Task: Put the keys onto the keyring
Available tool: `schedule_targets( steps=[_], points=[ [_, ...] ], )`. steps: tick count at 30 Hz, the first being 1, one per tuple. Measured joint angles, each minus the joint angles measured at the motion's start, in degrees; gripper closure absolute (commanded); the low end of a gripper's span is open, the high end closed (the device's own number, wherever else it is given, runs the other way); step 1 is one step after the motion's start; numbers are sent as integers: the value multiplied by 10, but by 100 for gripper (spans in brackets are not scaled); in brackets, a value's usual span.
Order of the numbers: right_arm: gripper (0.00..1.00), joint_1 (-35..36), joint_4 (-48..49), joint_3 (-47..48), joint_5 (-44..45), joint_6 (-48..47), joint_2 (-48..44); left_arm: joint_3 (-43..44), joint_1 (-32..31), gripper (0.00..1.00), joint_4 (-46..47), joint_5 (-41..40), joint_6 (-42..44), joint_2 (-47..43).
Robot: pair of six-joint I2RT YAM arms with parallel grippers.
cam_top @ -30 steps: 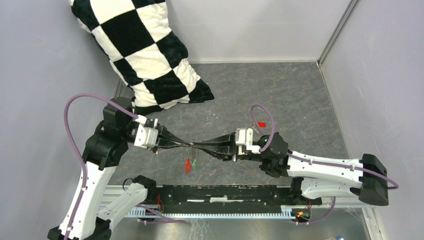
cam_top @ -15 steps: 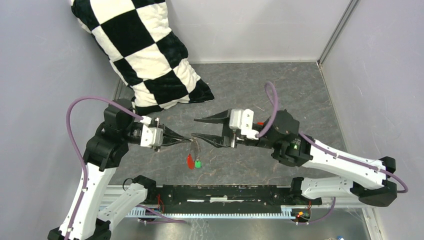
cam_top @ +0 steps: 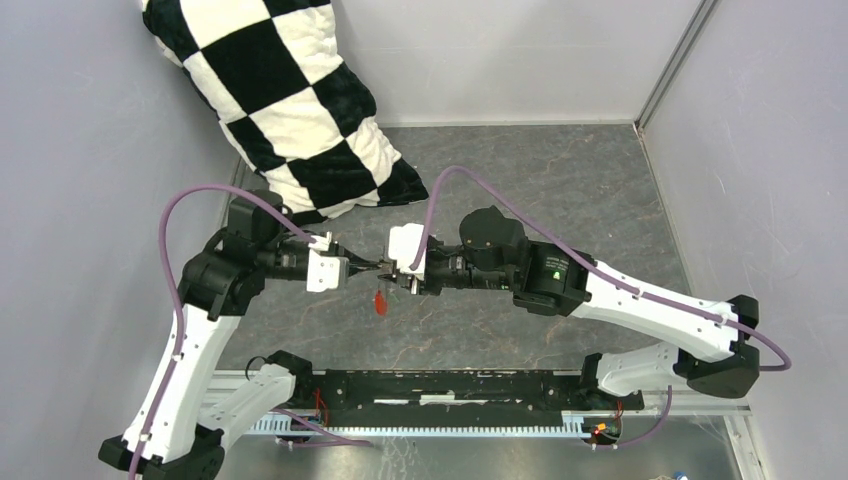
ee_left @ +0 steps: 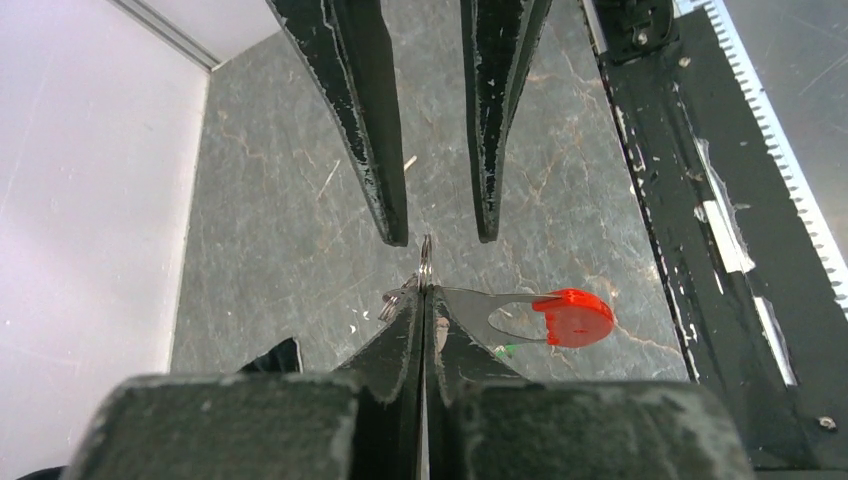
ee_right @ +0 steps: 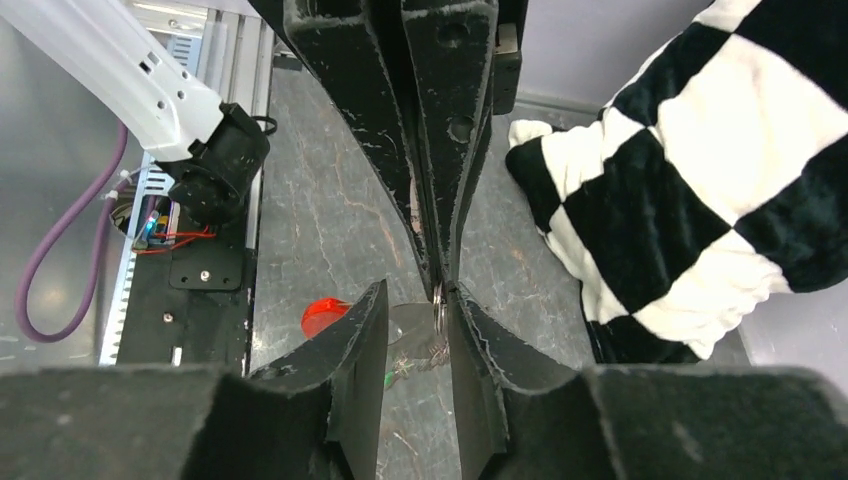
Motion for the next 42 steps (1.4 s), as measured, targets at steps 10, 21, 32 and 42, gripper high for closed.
schedule_targets(
  steps=[10, 21, 32, 42],
  points=[
    [74, 4, -5, 0, 25, -12, 8, 1, -6, 98, -30, -14, 31, 6],
    [89, 12, -14, 12, 37, -16, 37, 2, -10, 98, -34, -24, 31, 6],
    [85, 21, -43, 43, 70, -28, 52, 2, -11, 98, -34, -29, 31, 0],
    [99, 25, -70, 66, 84, -40, 68, 2, -12, 98, -34, -37, 32, 0]
  ],
)
